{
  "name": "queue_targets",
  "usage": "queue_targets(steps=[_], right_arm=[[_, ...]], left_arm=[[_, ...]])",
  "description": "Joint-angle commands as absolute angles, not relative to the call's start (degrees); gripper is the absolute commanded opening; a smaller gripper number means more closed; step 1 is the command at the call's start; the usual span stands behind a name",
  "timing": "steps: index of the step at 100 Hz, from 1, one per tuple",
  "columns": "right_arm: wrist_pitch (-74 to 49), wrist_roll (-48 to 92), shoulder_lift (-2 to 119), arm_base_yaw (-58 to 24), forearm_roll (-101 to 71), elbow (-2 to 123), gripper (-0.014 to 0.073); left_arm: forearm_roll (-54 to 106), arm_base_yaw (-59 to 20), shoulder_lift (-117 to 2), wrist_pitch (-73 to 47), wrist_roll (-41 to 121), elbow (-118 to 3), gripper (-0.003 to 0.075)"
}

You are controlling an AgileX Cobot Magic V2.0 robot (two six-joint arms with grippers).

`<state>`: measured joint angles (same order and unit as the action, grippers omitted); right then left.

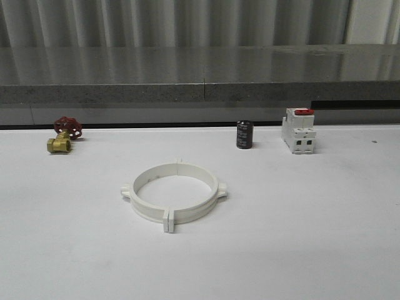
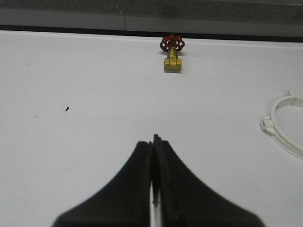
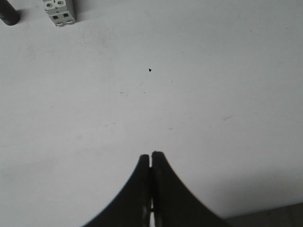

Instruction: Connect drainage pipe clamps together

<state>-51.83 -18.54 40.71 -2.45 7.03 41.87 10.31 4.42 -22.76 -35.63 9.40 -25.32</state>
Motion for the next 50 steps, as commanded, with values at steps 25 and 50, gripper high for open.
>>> queue_targets(steps=[25, 50], right_arm=[[-46.5, -17.8, 40.2, -2.4, 11.3, 42.6, -0.0067], [-21.0, -17.6, 28.2, -2.4, 12.1, 29.8, -0.0067]], left_arm=[[11.5, 4.2, -23.1, -31.8, 9.3, -26.9, -0.0021], [11.5, 4.2, -23.1, -31.8, 9.3, -26.9, -0.0021]])
